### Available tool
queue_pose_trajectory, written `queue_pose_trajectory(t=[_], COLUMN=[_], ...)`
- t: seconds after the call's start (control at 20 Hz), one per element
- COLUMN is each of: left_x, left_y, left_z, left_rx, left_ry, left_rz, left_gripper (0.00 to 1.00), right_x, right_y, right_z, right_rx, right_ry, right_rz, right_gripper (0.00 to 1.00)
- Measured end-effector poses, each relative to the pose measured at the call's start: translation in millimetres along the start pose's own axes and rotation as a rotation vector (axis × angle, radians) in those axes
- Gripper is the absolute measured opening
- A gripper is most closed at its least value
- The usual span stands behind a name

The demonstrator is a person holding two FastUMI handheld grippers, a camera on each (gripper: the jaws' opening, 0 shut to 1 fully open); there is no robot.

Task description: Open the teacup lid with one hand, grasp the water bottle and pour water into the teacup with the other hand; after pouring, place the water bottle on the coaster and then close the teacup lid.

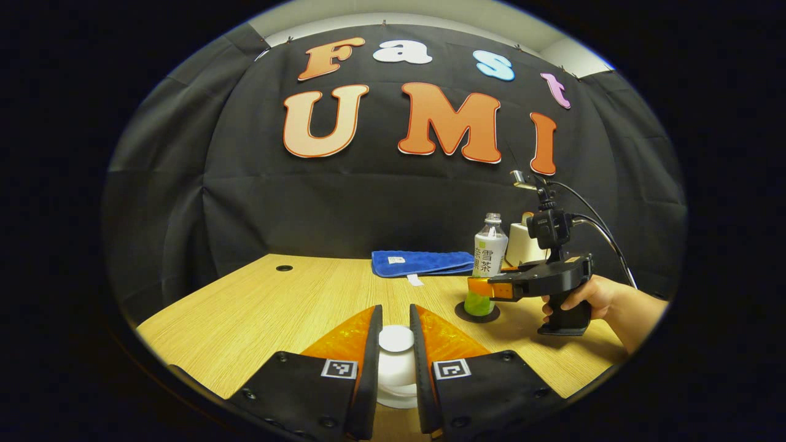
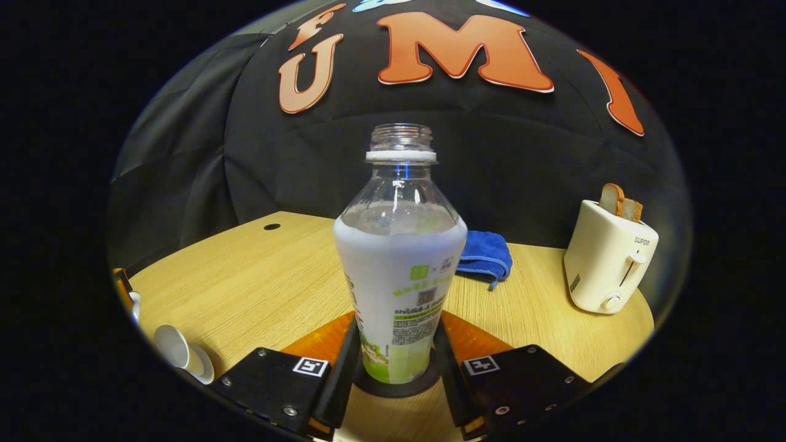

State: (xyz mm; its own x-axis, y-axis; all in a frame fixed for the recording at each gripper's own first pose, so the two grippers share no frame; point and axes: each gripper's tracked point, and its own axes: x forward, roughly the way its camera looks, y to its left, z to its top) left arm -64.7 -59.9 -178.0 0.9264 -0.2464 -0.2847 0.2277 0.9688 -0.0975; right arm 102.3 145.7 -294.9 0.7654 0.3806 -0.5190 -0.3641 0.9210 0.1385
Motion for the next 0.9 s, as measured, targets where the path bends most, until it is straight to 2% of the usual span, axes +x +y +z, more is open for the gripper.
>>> queue_pose_trajectory(t=[0.05, 0.1, 0.15, 0.25, 0.35, 0.5, 0.6, 0.65, 0.7, 0.8, 0.9], left_x=[1.7, 4.6, 6.8, 11.9, 15.7, 19.7, 20.4, 20.7, 21.7, 23.5, 24.8], left_y=[-1.5, -3.0, -4.1, -5.2, -6.2, -6.9, -12.7, -13.5, -14.2, -12.3, -15.1], left_z=[-1.6, -6.2, -10.6, -19.2, -25.9, -37.2, -43.3, -43.7, -44.9, -49.8, -51.0], left_rx=[-0.006, -0.015, -0.026, -0.039, -0.040, -0.020, -0.010, 0.001, 0.016, 0.041, 0.048], left_ry=[0.006, 0.018, 0.026, 0.053, 0.073, 0.102, 0.117, 0.115, 0.116, 0.124, 0.127], left_rz=[-0.005, -0.011, -0.019, -0.023, -0.025, -0.023, -0.032, -0.035, -0.035, -0.025, -0.034], left_gripper=[0.31, 0.31, 0.31, 0.28, 0.31, 0.29, 0.31, 0.31, 0.31, 0.29, 0.31], right_x=[1.0, 0.4, -1.7, -6.2, -14.2, -30.1, -40.9, -46.1, -51.0, -61.4, -71.6], right_y=[-2.2, -5.5, -6.6, -11.1, -12.3, -10.4, -7.4, -5.5, -4.5, 2.1, 8.5], right_z=[-1.6, -1.9, 0.5, 4.5, 4.2, 5.7, 10.4, 12.7, 13.6, 15.5, 17.6], right_rx=[-0.001, -0.002, -0.002, 0.002, -0.002, -0.012, -0.028, -0.038, -0.051, -0.067, -0.072], right_ry=[0.006, 0.013, 0.010, 0.006, 0.019, 0.018, 0.001, -0.008, -0.014, -0.029, -0.049], right_rz=[-0.006, -0.019, -0.024, -0.039, -0.031, -0.014, -0.004, 0.000, 0.002, 0.015, 0.034], right_gripper=[0.65, 0.69, 0.78, 0.87, 0.97, 0.98, 0.98, 0.94, 0.98, 0.98, 0.98])
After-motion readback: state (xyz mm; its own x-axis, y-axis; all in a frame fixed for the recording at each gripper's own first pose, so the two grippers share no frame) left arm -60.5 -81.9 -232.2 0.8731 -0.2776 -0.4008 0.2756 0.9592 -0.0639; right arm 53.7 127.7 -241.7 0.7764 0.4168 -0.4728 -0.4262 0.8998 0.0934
